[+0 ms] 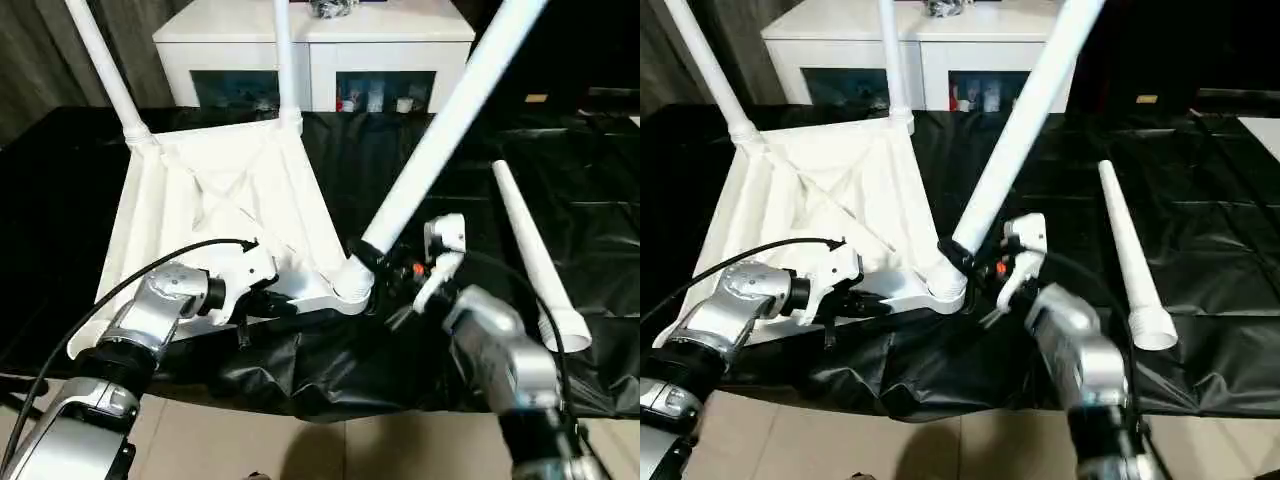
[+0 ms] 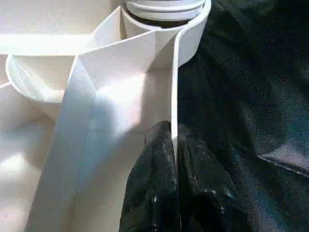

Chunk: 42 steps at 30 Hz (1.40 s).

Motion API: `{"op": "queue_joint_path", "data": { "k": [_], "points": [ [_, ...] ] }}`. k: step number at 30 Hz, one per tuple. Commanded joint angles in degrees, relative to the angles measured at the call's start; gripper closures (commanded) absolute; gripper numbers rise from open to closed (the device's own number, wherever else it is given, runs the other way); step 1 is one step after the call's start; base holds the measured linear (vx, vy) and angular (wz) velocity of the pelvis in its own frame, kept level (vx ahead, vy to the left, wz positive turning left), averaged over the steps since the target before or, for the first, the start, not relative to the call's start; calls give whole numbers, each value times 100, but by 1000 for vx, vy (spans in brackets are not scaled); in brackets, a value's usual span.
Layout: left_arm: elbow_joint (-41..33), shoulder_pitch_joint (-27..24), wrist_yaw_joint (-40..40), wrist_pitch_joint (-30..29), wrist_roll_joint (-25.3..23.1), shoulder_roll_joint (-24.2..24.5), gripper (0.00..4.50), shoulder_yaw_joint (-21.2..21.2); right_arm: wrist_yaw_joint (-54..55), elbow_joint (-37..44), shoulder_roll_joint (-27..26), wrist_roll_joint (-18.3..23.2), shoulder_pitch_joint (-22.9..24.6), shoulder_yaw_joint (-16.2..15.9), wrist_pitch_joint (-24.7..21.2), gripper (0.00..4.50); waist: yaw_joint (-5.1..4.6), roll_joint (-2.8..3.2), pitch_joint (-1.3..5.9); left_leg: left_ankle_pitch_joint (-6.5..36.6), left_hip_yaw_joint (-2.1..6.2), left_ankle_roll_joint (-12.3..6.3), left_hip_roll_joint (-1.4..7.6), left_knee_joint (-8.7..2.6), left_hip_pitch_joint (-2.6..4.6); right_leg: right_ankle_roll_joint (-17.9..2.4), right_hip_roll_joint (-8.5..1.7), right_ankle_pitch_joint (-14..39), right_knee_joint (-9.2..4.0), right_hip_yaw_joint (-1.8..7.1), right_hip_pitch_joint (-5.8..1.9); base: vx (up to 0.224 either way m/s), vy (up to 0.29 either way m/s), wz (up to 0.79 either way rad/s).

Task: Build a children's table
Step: Insert table leg to table base

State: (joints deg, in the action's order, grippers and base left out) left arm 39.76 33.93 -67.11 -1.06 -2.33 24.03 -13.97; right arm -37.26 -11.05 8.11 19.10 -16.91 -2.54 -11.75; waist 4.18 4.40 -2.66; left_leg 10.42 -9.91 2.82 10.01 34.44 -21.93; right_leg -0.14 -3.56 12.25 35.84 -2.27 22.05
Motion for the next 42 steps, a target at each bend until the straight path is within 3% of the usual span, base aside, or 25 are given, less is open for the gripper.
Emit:
{"op": "queue_joint_path", "data": {
  "k": [1, 3, 4, 5, 6, 7, 8, 9, 10, 11, 13, 14, 16, 17, 20, 27, 30, 33, 36, 40, 42],
  "points": [
    [10, 133, 189, 56, 49, 100, 450, 166, 46, -174, 213, -501, 291, -348, -235, 268, 10, 63, 355, 1535, 142, 58, 299, -475, 118, -1462, -479, 240, -407, 234, -227, 0, 0, 0],
    [22, 145, 181, 65, 42, 93, 450, 149, -12, -109, 267, -546, 293, -451, -282, 268, 5, 69, 351, 1580, 145, 62, 303, -481, 122, -1430, -484, 385, -420, 240, -224, 0, 0, 0],
    [31, 158, 183, 98, 3, 84, 450, 107, -165, -12, 413, -642, 245, -674, -417, 268, -17, -4, 341, 1614, 139, 63, 308, -496, 118, -1415, -476, 479, -437, 242, -224, 0, 0, 0],
    [26, 155, 186, 99, -7, 76, 450, 92, -246, 20, 499, -706, 210, -787, -486, 268, -18, -18, 341, 1583, 139, 53, 307, -493, 119, -1390, -470, 536, -435, 244, -226, 0, 0, 0],
    [18, 151, 187, 94, -14, 66, 450, 80, -307, 28, 566, -753, 182, -860, -537, 268, -17, 8, 337, 1572, 147, 55, 308, -492, 120, -1388, -480, 573, -429, 245, -225, 0, 0, 0],
    [11, 142, 183, 96, -22, 62, 450, 67, -369, 24, 623, -800, 149, -924, -563, 268, -37, -18, 334, 1605, 138, 34, 308, -493, 123, -1380, -474, 678, -441, 248, -212, 0, 0, 0],
    [6, 136, 180, 99, -29, 61, 450, 59, -409, 21, 656, -830, 130, -963, -576, 268, -38, -5, 334, 1614, 141, 33, 307, -493, 124, -1373, -480, 721, -443, 250, -212, 0, 0, 0],
    [3, 127, 181, 109, -39, 56, 450, 47, -480, 20, 711, -865, 77, -1021, -640, 268, -56, -81, 330, 1605, 129, 5, 310, -493, 116, -1360, -484, 777, -466, 260, -212, 0, 0, 0],
    [-5, 113, 183, 118, -48, 52, 450, 36, -552, 3, 775, -912, 2, -1089, -716, 268, -48, -85, 334, 1547, 128, -21, 312, -488, 115, -1359, -495, 794, -463, 265, -209, 0, 0, 0],
    [-23, 94, 190, 121, -55, 35, 450, 21, -693, -36, 901, -984, -130, -1207, -853, 268, -59, -140, 332, 1507, 123, -47, 313, -490, 114, -1347, -482, 837, -465, 257, -206, 0, 0, 0],
    [-45, 81, 193, 113, -54, 25, 450, 14, -798, -83, 982, -1026, -227, -1276, -931, 268, -49, -82, 334, 1440, 127, -74, 318, -480, 118, -1349, -483, 810, -453, 261, -196, 0, 0, 0],
    [-47, 80, 193, 112, -54, 24, 450, 14, -807, -88, 989, -1030, -235, -1281, -936, 268, -57, -111, 334, 1420, 129, -79, 318, -482, 106, -1348, -485, 778, -445, 259, -201, 0, 0, 0],
    [-51, 71, 188, 125, -53, 29, 450, 15, -901, -209, 1061, -1050, -408, -1363, -1057, 268, -59, -112, 332, 1449, 129, -65, 318, -488, 115, -1342, -482, 800, -453, 257, -193, 0, 0, 0],
    [-59, 59, 185, 135, -57, 34, 450, 14, -976, -424, 1100, -1094, -633, -1430, -1137, 268, -67, -151, 336, 1485, 127, -65, 315, -483, 121, -1365, -490, 873, -447, 257, -193, 0, 0, 0],
    [-110, 33, 173, 114, -58, 24, 450, 3, -1185, -672, 1111, -1109, -885, -1502, -1260, 268, -73, -150, 318, 1603, 121, -22, 320, -490, 130, -1339, -492, 1121, -480, 269, -169, 0, 0, 0],
    [-247, -45, 131, 40, -26, -2, 450, -14, -1516, -1290, 1091, -1161, -1300, -1654, -1530, 268, -80, -212, 330, 1699, 123, 50, 332, -508, 148, -1341, -484, 1070, -472, 265, -158, 0, 0, 0],
    [-292, -73, 130, 9, -19, 1, 450, -10, -1423, -1756, 990, -1166, -1470, -1574, -1606, 268, -86, -246, 328, 1715, 124, 66, 330, -515, 139, -1344, -489, 1054, -467, 266, -163, 0, 0, 0],
    [-309, -90, 133, 2, -14, 7, 450, -9, -1278, -2060, 918, -1266, -1489, -1544, -1549, 268, -103, -247, 294, 2026, 135, 156, 331, -545, 161, -1255, -505, 1577, -516, 274, -136, 0, 0, 0],
    [-327, -110, 132, -19, -5, 13, 450, -6, -1275, -2100, 885, -1296, -1382, -1583, -1539, 268, -115, -249, 256, 2512, 175, 305, 335, -585, 211, -1039, -517, 2324, -590, 281, -95, 0, 0, 0],
    [-349, -126, 84, -67, 18, 18, 450, -5, -1347, -2065, 880, -1306, -1264, -1662, -1547, 268, -125, -240, 267, 2774, 189, 393, 340, -609, 269, -970, -513, 2414, -632, 290, -64, 0, 0, 0],
    [-358, -132, 71, -79, 25, 22, 450, -3, -1429, -2071, 881, -1286, -1229, -1681, -1556, 268, -135, -238, 247, 2862, 208, 399, 339, -654, 267, -947, -503, 2418, -641, 281, -89, 0, 0, 0]
  ]
}}
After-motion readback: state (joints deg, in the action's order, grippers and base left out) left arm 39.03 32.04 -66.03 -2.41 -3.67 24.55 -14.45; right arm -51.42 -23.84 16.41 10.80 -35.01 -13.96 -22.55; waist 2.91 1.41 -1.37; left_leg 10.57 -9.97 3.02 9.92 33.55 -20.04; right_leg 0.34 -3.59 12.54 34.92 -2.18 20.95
